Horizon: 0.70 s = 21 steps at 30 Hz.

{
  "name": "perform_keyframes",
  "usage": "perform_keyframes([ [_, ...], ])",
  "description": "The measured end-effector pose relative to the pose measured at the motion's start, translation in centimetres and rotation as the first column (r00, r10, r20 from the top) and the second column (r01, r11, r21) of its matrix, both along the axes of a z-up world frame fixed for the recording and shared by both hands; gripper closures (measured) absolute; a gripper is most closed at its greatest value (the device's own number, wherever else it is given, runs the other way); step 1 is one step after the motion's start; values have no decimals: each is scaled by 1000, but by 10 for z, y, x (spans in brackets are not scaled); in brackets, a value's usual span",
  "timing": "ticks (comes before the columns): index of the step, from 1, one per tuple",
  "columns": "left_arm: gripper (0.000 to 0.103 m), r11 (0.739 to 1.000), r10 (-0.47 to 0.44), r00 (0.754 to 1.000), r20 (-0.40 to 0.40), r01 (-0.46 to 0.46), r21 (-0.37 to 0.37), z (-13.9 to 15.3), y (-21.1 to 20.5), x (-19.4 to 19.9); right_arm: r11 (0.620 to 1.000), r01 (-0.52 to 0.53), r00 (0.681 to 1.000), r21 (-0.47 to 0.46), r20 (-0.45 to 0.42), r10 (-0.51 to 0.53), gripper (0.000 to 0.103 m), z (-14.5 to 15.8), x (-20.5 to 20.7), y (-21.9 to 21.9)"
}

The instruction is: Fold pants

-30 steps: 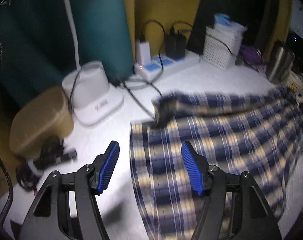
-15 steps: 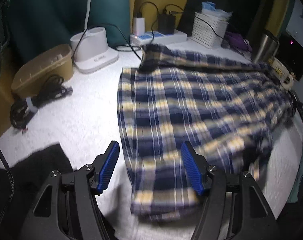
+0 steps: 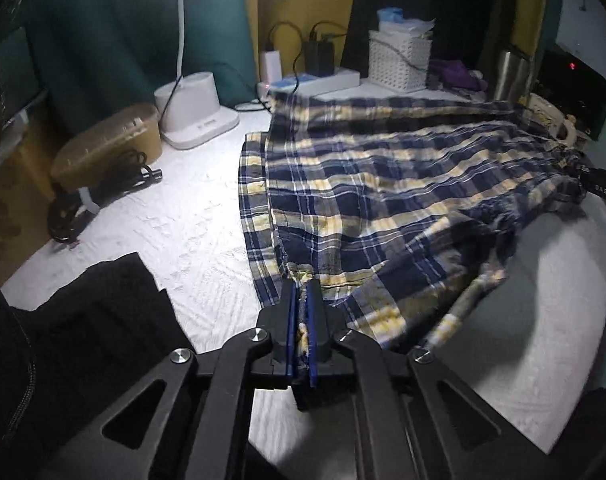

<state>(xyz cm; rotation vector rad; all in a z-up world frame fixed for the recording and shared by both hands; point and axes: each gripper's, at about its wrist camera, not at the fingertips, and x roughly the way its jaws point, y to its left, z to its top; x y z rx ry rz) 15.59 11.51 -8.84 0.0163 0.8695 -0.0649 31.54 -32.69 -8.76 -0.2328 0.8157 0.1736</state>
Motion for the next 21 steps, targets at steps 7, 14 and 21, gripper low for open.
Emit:
perform_keyframes([
  [7,100,1000,-11,1000,2,11,-8,2,1,-29,999,-15,1000,-39,-14,14,73,-7,-28,-6],
  [14,100,1000,8,1000,-17,-8,-26,-15,10,-52,999,36,999,-11,10,-35,65,-14,-53,-14],
  [21,99,998,8,1000,4,-8,-61,-6,21,-57,996,70,991,49,107,-75,21,17,-89,-11],
])
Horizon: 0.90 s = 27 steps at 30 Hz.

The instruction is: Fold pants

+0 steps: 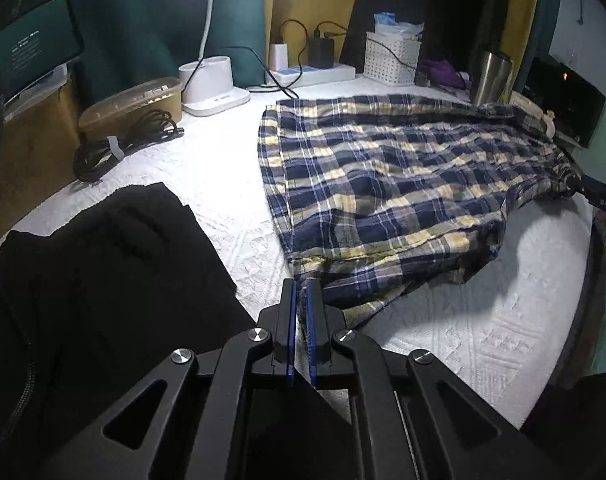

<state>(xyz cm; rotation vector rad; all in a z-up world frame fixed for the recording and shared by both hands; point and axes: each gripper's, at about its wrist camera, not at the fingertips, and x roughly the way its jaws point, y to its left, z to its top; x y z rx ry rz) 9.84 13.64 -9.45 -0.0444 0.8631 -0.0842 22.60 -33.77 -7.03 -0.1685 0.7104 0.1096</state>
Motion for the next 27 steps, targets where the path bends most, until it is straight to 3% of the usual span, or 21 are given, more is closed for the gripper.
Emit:
perform_keyframes([
  [3,99,1000,0,1000,30,1,-6,8,1,0,999,-30,999,33,29,29,21,13,-12,13],
  [5,91,1000,-1,999,47,1,-17,11,3,3,995,-83,996,58,39,80,21,19,-15,32],
  [7,53,999,-12,998,65,14,-33,13,2,10,985,-155,988,77,34,153,21,19,-15,58],
  [8,49,999,-14,997,77,17,-38,14,1,14,979,-186,983,80,28,184,21,17,-14,70],
  [15,48,997,-59,997,59,62,-46,4,-7,49,931,-347,934,118,-52,354,21,-9,2,157],
  [17,51,998,-68,996,48,69,-10,0,-10,54,919,-374,920,124,-75,385,21,-14,9,175],
  [19,79,997,-73,997,36,73,13,-4,-12,58,913,-387,913,131,-85,399,21,-17,15,188],
  [22,98,996,-92,996,6,92,2,-9,-11,61,905,-397,901,151,-123,416,21,-28,21,206],
  [24,99,996,-94,996,-4,94,6,-11,-11,61,890,-431,875,149,-174,453,21,-42,21,220],
  [27,100,998,-68,997,-31,69,12,-14,-5,61,889,-442,863,120,-212,458,21,-54,19,229],
])
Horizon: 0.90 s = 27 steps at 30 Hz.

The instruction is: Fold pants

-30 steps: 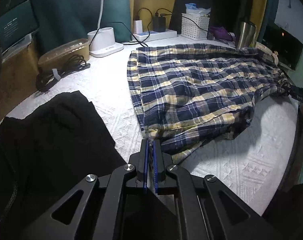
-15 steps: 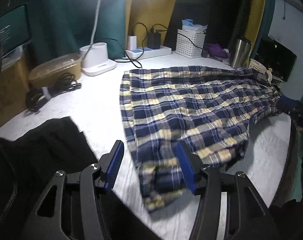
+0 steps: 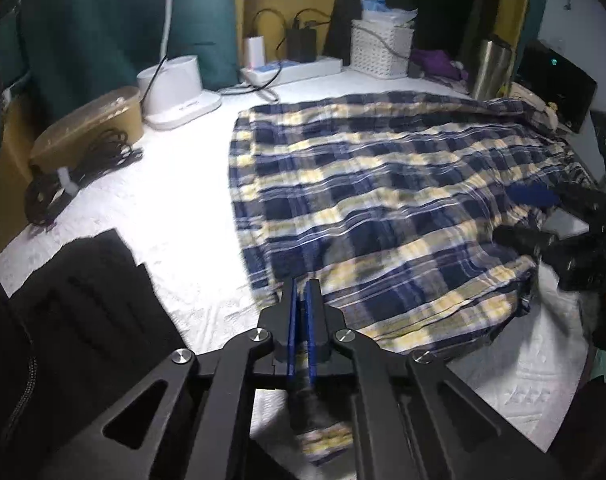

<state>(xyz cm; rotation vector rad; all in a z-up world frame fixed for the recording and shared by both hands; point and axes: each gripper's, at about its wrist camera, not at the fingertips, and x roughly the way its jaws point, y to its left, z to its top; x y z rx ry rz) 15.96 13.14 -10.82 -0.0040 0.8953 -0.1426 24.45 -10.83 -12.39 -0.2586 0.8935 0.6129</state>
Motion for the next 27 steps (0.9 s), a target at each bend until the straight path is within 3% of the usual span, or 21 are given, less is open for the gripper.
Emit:
perform_keyframes([
  [5,100,998,59,998,-28,-59,8,7,16,3,999,-3,1000,39,-29,4,21,6,8,-12],
  [12,99,994,105,994,-8,-105,-29,33,32,40,993,106,994,59,-5,-106,21,26,38,-57],
  [14,94,995,91,996,-7,-91,-35,35,27,55,987,146,989,60,5,-146,21,31,49,-72],
  [16,75,997,71,997,-2,-71,-34,37,20,72,980,188,982,62,15,-189,21,37,61,-89],
  [18,65,998,52,999,9,-52,-32,38,13,85,973,223,974,62,21,-225,21,40,72,-102],
  [26,64,1000,-15,1000,-5,15,-15,25,-1,145,950,302,950,73,55,-306,21,50,108,-142],
  [27,64,1000,-15,1000,-13,15,-11,22,1,152,949,303,949,84,61,-309,26,51,112,-145],
])
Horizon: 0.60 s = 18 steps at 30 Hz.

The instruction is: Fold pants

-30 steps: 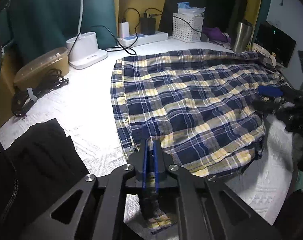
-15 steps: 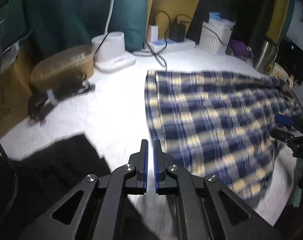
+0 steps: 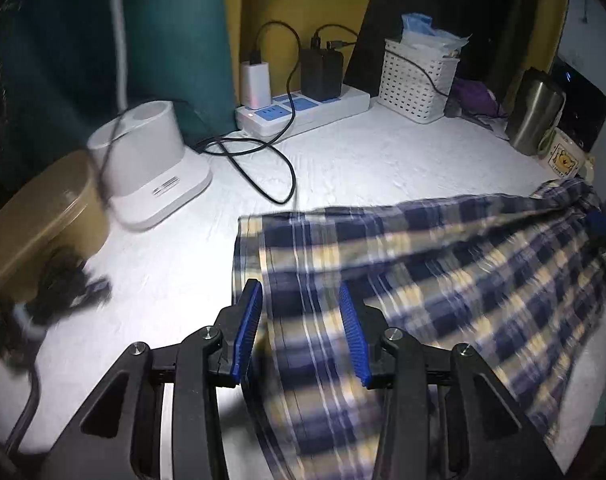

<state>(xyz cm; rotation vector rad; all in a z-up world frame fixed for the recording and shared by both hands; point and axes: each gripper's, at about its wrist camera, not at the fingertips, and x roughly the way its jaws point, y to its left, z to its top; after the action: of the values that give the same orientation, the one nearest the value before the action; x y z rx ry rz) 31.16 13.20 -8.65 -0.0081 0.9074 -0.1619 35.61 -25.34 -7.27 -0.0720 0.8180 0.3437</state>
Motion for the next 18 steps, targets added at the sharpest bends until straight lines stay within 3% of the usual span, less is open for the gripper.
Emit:
perform_keyframes([
  [1,64,1000,11,1000,-13,-11,5,-3,3,7,1000,2,1000,2,-1,-2,38,1,5,-2],
  [2,64,1000,21,1000,-21,-21,2,-5,6,14,1000,5,1000,-4,-5,-5,43,0,9,-3],
  [9,64,1000,-1,999,-34,0,-14,-11,3,34,999,1,999,-33,-51,-3,49,-14,41,-4],
  [11,78,999,-5,999,-36,7,38,-17,-3,38,999,9,997,-47,-75,-13,49,-24,49,-2],
  [12,90,999,-17,999,-31,19,41,-18,-4,38,999,10,997,-49,-82,-14,49,-26,51,-1],
  [13,94,999,-23,999,-29,24,42,-17,-5,39,999,9,996,-53,-91,-14,49,-29,53,1],
  [18,98,992,-1,999,49,-5,126,-3,-4,33,999,-16,996,-43,-92,12,49,-23,54,18],
])
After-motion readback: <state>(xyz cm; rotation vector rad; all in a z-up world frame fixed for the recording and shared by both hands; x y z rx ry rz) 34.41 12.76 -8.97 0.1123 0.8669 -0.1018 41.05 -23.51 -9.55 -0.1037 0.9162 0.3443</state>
